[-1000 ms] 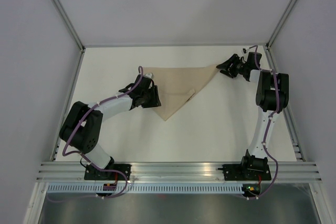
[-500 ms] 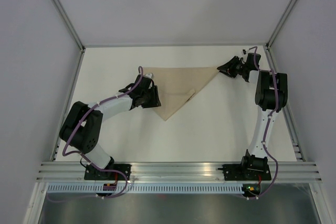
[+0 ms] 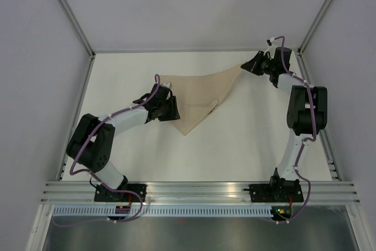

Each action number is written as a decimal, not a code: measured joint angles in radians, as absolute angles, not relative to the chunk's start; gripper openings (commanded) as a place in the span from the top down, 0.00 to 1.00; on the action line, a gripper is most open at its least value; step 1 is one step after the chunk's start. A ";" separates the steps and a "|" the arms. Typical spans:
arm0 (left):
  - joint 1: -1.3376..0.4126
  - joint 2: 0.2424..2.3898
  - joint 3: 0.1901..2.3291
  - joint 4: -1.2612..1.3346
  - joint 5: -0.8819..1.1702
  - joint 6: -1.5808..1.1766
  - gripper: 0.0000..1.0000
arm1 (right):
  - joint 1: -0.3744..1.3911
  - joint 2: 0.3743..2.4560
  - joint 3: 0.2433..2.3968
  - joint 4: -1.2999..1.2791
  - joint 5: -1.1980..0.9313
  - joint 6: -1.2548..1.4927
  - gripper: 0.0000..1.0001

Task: Fold the napkin, place the utensils inside, and roll it up
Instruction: Fold the napkin

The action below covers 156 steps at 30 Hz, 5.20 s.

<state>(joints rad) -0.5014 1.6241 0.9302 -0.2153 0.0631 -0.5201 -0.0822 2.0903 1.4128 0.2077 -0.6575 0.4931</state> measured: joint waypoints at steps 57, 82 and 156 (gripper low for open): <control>-0.501 1.033 0.953 -0.441 -0.073 -0.642 0.56 | 0.828 1.834 1.132 -0.148 -0.274 -0.346 0.66; -0.491 1.158 0.837 -0.371 -0.100 -0.717 0.86 | 0.582 1.843 1.459 -0.336 -0.339 -0.232 0.48; -0.377 2.100 1.480 -0.396 0.063 -0.543 0.77 | 0.554 1.778 1.087 -0.490 -0.184 -0.396 0.70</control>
